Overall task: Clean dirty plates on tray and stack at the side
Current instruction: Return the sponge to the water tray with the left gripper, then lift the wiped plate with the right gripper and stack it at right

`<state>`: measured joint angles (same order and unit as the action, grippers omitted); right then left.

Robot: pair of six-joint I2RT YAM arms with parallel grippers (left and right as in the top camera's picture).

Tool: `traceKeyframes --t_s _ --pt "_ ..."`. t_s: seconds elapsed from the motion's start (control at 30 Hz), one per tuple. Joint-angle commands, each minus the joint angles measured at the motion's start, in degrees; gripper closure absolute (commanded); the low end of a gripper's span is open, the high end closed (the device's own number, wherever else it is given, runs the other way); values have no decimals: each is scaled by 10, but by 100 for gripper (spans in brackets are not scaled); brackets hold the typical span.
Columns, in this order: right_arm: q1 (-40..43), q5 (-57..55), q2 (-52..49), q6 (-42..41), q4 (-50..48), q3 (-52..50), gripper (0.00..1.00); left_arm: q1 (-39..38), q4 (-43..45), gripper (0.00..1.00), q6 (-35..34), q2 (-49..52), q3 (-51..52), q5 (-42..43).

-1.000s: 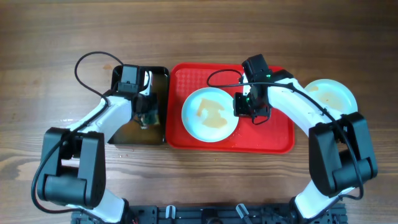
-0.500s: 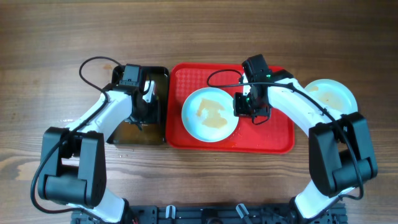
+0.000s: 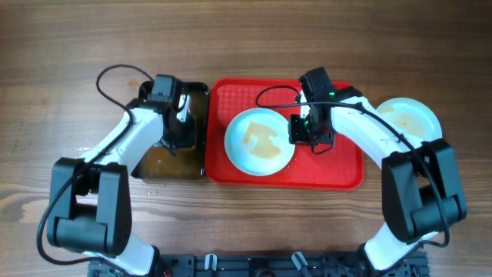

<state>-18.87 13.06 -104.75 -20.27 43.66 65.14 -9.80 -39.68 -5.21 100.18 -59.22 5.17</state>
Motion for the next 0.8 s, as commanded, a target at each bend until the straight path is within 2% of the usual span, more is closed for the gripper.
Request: traceKeyframes --t_s 0.0,0.13,0.23,0.33,0.37,0.5,0.6,0.67,0.77 --pt "1 1 8 8 -11 -2 94 0 -37 57 0 -15 -27 -10" --pt "1 2 6 7 -21 -9 92 -1 -101 50 -30 -15 -26 2" --pt "1 8 -9 6 -37 -36 91 -1 -103 51 -30 -15 -26 4" --pt "1 26 -12 7 -52 -40 92 -1 -103 51 -30 -15 -26 4" --pt "1 40 -12 7 -59 -40 96 -1 -103 51 -30 -15 -26 4" --pt "2 50 -4 7 -61 -40 96 0 -103 50 -30 -15 -26 3" --pt "1 19 64 7 -61 -40 96 -1 -103 50 -30 -15 -26 4" --pt "1 -58 136 8 -61 -40 96 0 -103 49 -30 -15 -26 3" --pt "1 -137 189 26 -62 -40 96 -1 -98 49 -30 -15 -26 3"
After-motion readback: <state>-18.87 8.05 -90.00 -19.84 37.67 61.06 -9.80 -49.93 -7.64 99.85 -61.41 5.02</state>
